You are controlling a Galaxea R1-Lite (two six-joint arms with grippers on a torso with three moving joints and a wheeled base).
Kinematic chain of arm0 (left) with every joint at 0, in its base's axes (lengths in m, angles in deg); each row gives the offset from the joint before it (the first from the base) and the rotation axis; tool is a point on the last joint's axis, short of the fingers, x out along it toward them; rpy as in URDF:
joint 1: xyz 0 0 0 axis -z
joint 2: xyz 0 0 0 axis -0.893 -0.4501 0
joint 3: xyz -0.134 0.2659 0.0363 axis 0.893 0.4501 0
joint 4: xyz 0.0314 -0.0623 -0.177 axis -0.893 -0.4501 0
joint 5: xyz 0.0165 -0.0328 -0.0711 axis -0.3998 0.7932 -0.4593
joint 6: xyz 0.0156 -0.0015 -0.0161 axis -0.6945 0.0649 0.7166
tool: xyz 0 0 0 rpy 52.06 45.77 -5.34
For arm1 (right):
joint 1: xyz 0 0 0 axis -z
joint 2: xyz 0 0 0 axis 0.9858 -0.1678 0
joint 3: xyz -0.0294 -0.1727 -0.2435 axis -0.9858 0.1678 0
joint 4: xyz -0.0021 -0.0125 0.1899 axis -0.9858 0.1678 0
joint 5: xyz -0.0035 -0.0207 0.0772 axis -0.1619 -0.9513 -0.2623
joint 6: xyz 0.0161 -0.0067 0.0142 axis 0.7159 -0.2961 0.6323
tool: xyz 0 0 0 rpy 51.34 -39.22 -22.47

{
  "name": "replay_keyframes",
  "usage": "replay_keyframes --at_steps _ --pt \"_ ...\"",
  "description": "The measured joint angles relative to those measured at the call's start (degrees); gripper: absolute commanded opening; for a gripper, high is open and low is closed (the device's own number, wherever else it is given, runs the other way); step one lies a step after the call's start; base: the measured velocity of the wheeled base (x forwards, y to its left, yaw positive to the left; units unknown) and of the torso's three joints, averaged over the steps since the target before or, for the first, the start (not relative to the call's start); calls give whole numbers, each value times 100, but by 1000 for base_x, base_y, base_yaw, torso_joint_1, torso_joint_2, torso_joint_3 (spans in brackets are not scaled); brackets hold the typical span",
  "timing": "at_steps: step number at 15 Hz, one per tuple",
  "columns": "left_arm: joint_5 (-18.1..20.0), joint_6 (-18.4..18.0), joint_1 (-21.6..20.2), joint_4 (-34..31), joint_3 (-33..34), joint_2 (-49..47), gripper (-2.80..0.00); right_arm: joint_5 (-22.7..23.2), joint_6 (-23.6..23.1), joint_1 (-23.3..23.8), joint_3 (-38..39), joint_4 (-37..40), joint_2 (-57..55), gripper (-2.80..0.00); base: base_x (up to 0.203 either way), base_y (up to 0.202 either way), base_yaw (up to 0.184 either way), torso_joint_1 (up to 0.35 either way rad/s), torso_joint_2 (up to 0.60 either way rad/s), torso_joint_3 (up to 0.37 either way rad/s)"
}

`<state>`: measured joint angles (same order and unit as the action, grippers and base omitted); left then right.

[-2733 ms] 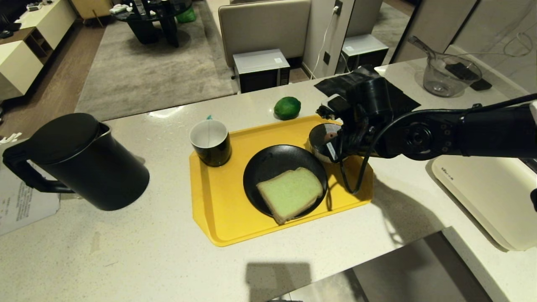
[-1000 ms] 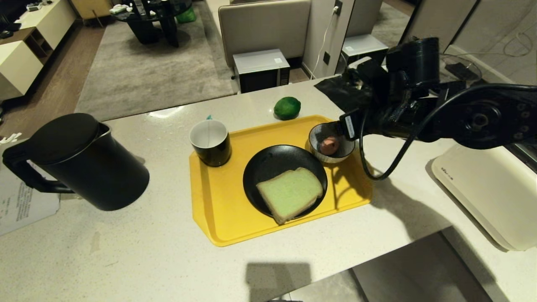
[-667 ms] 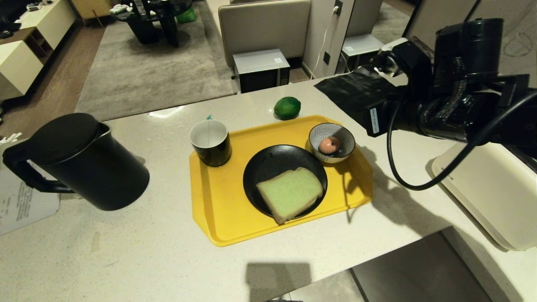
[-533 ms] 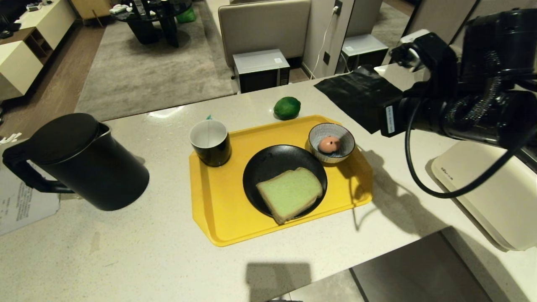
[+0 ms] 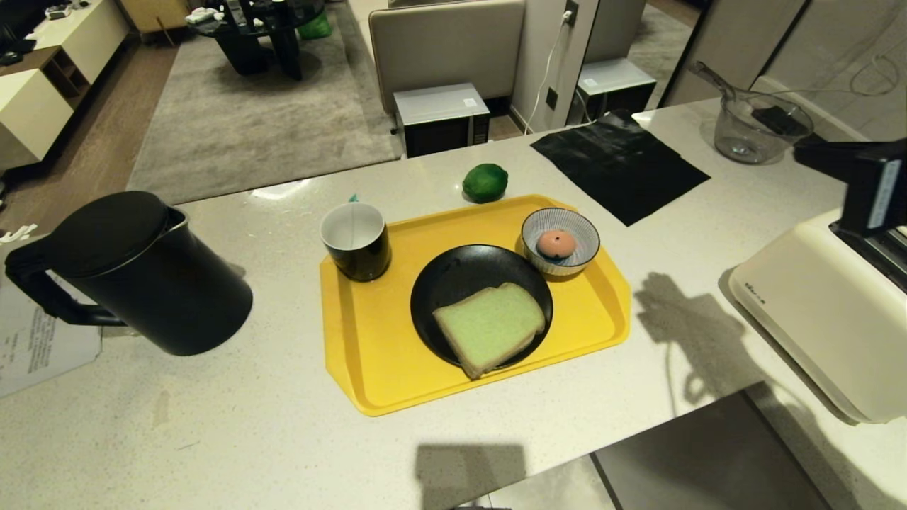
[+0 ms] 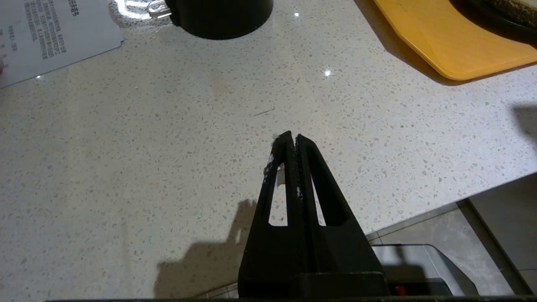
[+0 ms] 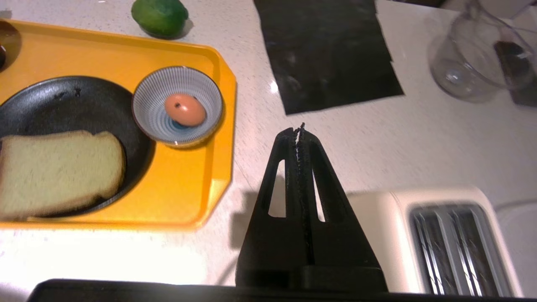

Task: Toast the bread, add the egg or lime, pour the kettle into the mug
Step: Pick up the kettle

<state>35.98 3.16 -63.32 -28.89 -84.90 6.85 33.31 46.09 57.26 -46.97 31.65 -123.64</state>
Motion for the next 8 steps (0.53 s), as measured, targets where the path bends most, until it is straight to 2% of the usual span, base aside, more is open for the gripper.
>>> replay_keyframes --at_steps 5,8 --pt "0 -1 0 0 0 0 -280 642 379 667 1089 663 1899 -280 0 0 0 0 0 0" --pt "0 -1 0 0 0 0 -280 796 742 1074 1819 951 2974 -280 0 0 0 0 0 0"
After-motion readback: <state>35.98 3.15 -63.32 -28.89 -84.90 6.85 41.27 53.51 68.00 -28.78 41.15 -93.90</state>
